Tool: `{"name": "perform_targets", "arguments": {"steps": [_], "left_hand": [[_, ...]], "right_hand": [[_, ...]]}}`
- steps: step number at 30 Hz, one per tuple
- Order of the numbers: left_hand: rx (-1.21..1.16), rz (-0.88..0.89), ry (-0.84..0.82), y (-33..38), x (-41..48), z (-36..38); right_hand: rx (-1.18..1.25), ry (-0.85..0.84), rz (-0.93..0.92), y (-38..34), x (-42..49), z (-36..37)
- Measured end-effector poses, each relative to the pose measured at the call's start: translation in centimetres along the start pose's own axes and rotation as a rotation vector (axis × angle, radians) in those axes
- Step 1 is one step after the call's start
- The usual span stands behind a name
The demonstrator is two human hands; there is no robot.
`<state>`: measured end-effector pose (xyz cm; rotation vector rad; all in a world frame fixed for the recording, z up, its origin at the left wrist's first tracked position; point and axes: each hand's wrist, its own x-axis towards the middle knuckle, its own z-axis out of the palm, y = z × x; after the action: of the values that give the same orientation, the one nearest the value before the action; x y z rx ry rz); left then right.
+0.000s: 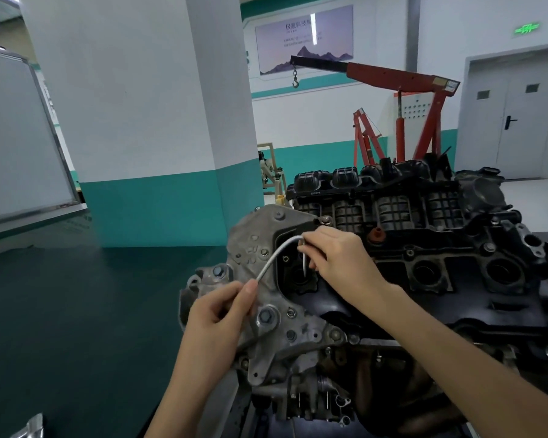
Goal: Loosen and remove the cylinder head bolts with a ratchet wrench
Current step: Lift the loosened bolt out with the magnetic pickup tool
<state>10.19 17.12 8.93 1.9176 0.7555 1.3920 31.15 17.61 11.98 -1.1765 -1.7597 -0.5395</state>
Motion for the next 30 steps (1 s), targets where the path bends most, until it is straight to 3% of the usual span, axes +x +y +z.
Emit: {"name": "perform_targets", "arguments": {"steps": [6,14,30], "left_hand": [[-0.106,-0.050,0.059,-1.0,-0.4,1.2],[-0.064,-0.021,0.173,-1.3,-2.1,1.6],[-0.015,0.139,0.140,1.3,-1.7,0.7]], "right_hand": [[0.025,0.030,-0.042,0.8,-0.1,0.4],[0.023,0.005,-0.081,0.0,-0.8,1.0],[0.051,0.168,-0.127,-0.9,0.1,-1.1]]}}
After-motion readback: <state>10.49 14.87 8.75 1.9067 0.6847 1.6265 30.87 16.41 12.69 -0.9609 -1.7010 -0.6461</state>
